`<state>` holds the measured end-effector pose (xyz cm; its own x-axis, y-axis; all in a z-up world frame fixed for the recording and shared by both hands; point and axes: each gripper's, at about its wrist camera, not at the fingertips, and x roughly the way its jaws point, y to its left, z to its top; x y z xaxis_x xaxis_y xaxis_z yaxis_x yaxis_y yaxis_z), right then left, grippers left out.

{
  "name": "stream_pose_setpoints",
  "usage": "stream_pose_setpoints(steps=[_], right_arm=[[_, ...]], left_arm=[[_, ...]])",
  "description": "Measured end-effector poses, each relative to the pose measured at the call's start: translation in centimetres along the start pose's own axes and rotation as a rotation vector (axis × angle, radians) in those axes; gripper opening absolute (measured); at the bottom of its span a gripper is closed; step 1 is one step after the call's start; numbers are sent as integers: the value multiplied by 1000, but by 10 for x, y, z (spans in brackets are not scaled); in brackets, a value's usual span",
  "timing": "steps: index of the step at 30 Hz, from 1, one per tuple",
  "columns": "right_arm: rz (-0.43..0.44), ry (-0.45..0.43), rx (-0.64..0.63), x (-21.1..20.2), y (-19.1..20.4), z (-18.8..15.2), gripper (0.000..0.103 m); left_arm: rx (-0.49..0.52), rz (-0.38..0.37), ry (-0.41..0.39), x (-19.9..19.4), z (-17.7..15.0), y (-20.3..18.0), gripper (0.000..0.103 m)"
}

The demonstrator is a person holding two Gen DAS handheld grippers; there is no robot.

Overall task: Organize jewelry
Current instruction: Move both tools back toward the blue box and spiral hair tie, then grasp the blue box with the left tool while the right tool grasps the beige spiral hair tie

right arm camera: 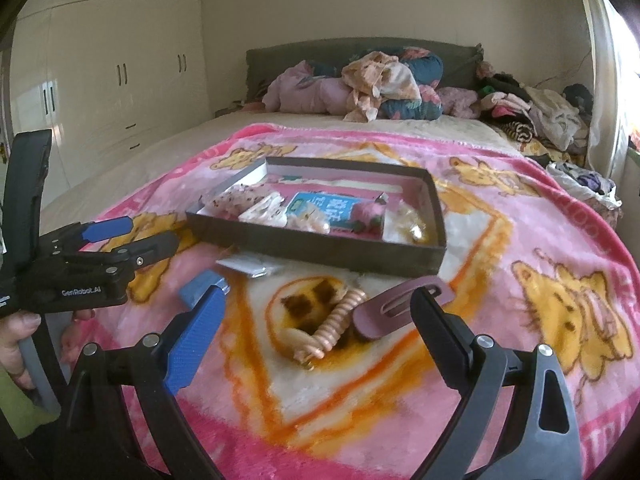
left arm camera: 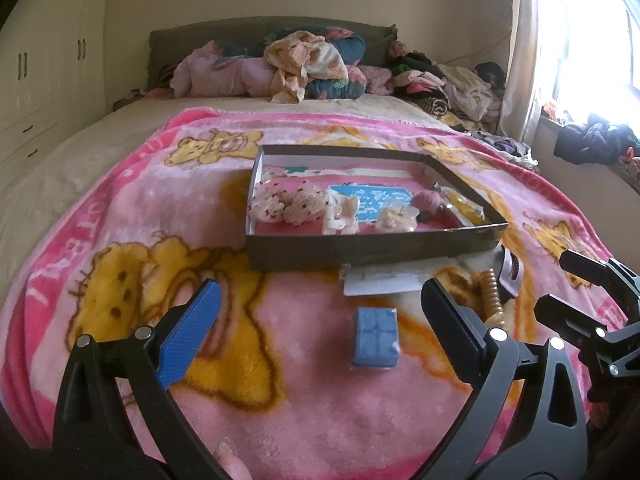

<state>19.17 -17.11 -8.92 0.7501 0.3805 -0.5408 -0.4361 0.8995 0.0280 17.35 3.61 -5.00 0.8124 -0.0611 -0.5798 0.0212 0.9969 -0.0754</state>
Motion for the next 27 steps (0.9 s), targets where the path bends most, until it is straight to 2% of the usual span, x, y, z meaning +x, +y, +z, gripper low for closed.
stream_pose_setpoints(steps=[9, 23, 27], right_arm=[[17, 52, 14, 16, 3, -13, 85], [60, 151, 103, 49, -6, -24, 63], [64, 174, 131, 59, -10, -26, 56]], left_arm=[[5, -6, 21, 7, -9, 3, 91], [9, -60, 94, 27, -23, -1, 91], [14, -74, 111, 31, -26, -2, 86]])
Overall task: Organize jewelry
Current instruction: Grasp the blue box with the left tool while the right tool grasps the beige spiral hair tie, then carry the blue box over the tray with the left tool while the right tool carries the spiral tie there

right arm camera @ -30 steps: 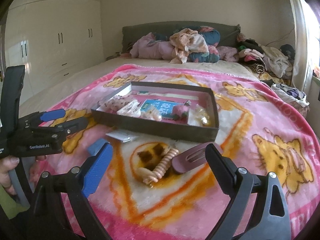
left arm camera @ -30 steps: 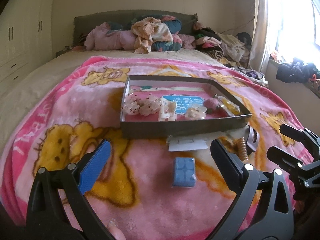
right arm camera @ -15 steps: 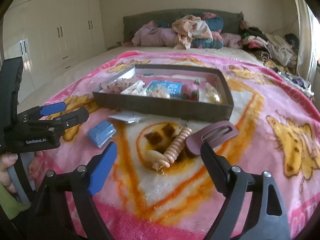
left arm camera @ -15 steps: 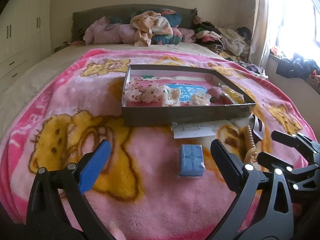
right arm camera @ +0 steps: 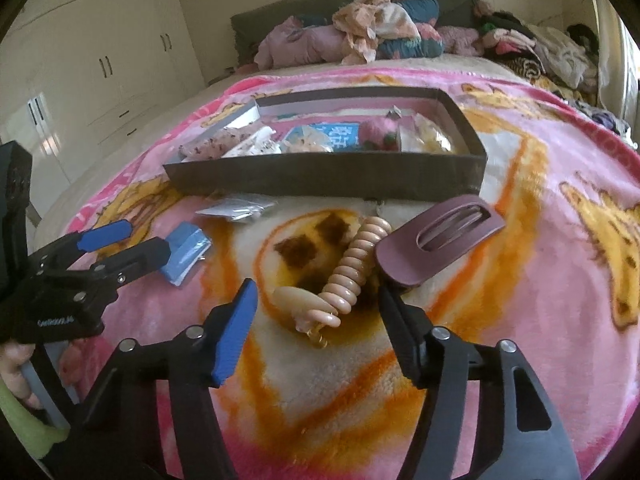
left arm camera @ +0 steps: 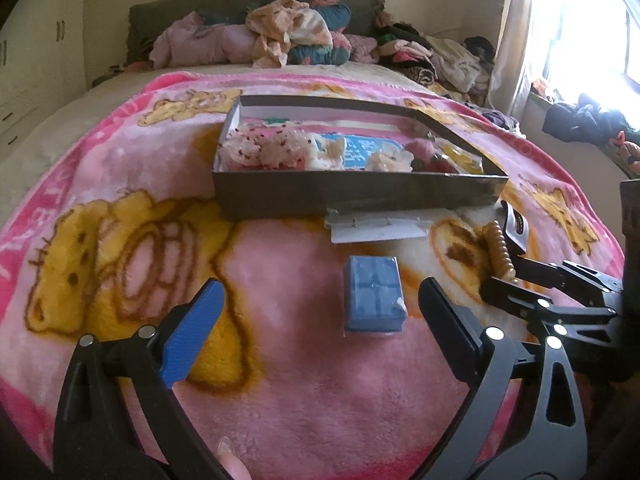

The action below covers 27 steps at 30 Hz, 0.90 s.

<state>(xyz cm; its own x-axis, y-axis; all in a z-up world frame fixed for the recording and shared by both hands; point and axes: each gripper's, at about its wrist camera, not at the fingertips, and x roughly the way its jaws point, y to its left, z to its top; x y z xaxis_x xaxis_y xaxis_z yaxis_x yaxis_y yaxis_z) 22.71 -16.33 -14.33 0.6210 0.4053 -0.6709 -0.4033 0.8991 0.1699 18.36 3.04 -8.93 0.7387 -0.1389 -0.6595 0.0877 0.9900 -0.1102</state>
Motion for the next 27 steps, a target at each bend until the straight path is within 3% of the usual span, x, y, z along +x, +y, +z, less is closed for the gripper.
stream_pose_setpoints(steps=[7, 10, 12, 19, 21, 27], right_arm=[[-6, 8, 22, 8, -3, 4, 40], [-1, -1, 16, 8, -4, 4, 36], [8, -9, 16, 7, -4, 4, 34], [33, -17, 2, 1, -1, 2, 31], [43, -20, -3, -2, 2, 1, 31], [62, -32, -18, -11, 9, 0, 30]], left_arm=[[6, -27, 20, 10, -1, -4, 74], [10, -38, 28, 14, -2, -6, 64], [17, -46, 35, 16, -2, -8, 52], [49, -56, 64, 25, -4, -16, 37], [51, -60, 65, 25, -4, -16, 24], [55, -62, 53, 18, -3, -18, 24]])
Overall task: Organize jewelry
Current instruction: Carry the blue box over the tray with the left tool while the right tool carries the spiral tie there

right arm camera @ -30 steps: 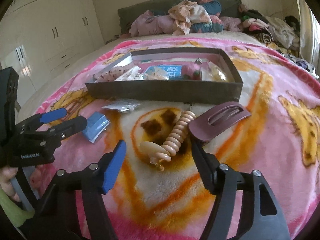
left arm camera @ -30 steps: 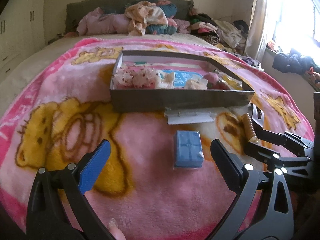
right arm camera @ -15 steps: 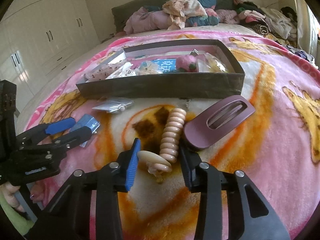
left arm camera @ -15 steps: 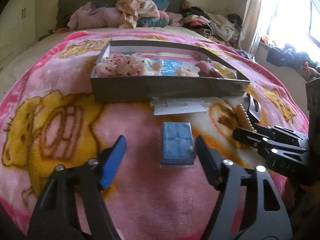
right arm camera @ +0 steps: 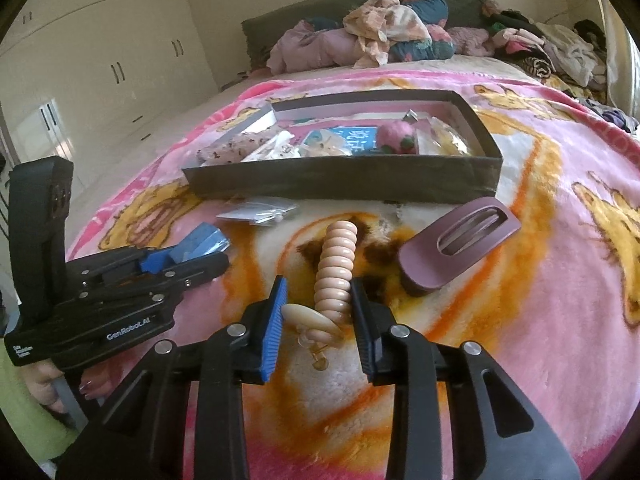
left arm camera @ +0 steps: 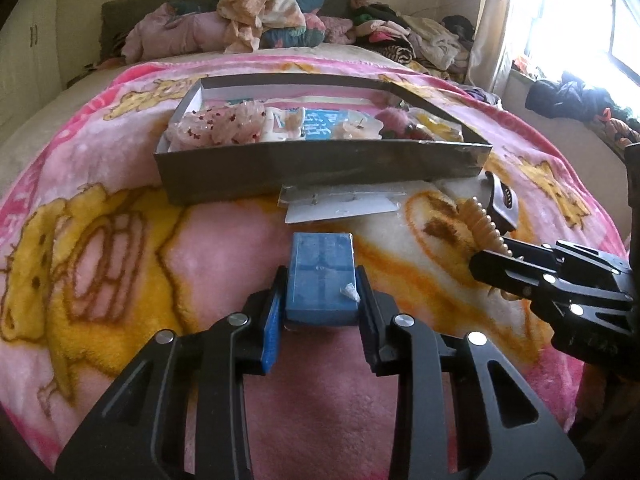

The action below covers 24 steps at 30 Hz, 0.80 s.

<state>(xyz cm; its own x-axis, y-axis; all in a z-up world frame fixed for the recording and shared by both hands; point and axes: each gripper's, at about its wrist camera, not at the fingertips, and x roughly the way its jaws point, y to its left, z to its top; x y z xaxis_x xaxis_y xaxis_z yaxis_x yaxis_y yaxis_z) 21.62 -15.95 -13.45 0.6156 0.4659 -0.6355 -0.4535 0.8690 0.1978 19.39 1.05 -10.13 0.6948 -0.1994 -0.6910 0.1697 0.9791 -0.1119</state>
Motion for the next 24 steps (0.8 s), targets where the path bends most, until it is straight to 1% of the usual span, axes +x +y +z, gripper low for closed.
stream_pose_setpoints(steps=[3, 10, 15, 24], right_arm=[[7, -11, 0, -8, 0, 1, 30], [-13, -49, -4, -27, -6, 7, 30], [-26, -70, 9, -36, -15, 12, 30], [-49, -97, 31, -45, -30, 20, 30]], left_arm=[[0, -5, -15, -6, 2, -2, 24], [4, -17, -52, -18, 11, -12, 24], [23, -24, -63, -20, 16, -23, 24], [29, -33, -75, -18, 32, -36, 24]])
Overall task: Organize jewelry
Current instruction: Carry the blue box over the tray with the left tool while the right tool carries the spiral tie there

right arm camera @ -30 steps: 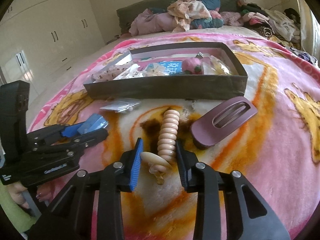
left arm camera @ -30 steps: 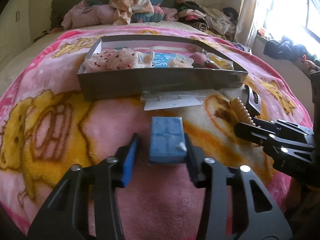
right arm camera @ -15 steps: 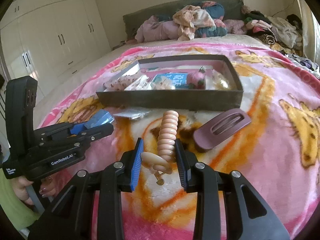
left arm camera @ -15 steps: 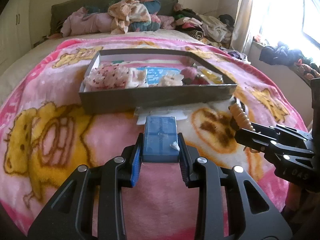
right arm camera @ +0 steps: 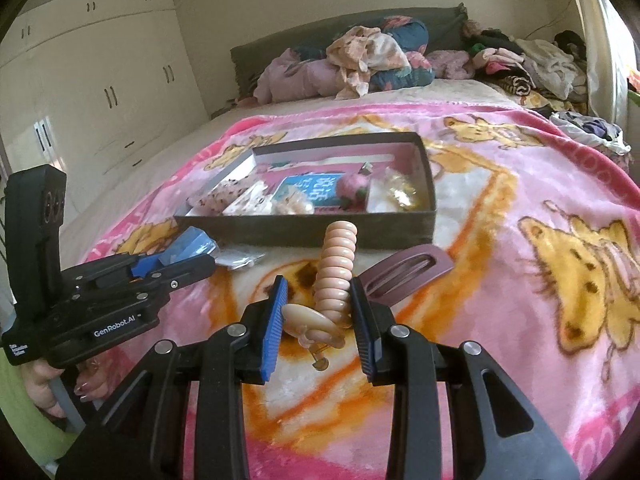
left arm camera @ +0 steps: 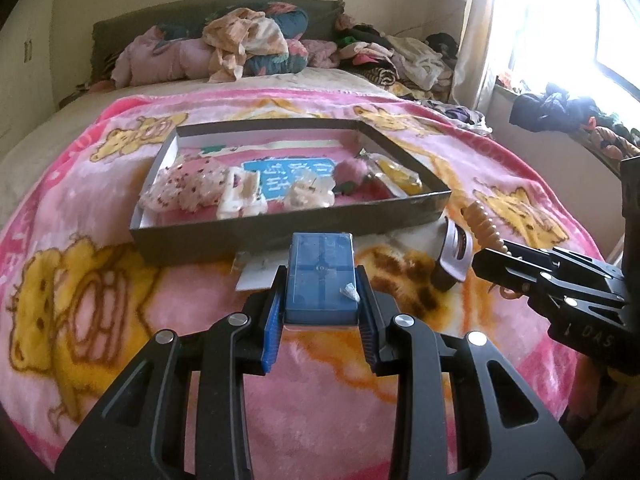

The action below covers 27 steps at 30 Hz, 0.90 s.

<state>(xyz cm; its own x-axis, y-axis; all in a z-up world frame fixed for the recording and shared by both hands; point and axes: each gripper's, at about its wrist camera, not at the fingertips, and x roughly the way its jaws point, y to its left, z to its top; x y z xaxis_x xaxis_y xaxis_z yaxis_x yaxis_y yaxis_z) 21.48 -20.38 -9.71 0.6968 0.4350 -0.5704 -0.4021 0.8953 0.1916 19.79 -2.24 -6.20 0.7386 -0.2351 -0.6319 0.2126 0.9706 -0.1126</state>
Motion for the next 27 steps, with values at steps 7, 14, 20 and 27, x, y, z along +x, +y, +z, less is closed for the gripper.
stream_pose_setpoints(steps=[7, 14, 20, 27], right_arm=[[-17, -17, 13, -2, -11, 10, 30], [-39, -35, 19, -5, -25, 24, 30], [-56, -48, 32, -4, -35, 35, 30], [-66, -53, 38, 2, -43, 44, 30]], left_arm=[[25, -4, -10, 8, 14, -9, 24], [48, -7, -24, 16, 33, -19, 24], [46, -3, -30, 24, 48, -20, 24], [34, 1, -32, 35, 62, -16, 24]])
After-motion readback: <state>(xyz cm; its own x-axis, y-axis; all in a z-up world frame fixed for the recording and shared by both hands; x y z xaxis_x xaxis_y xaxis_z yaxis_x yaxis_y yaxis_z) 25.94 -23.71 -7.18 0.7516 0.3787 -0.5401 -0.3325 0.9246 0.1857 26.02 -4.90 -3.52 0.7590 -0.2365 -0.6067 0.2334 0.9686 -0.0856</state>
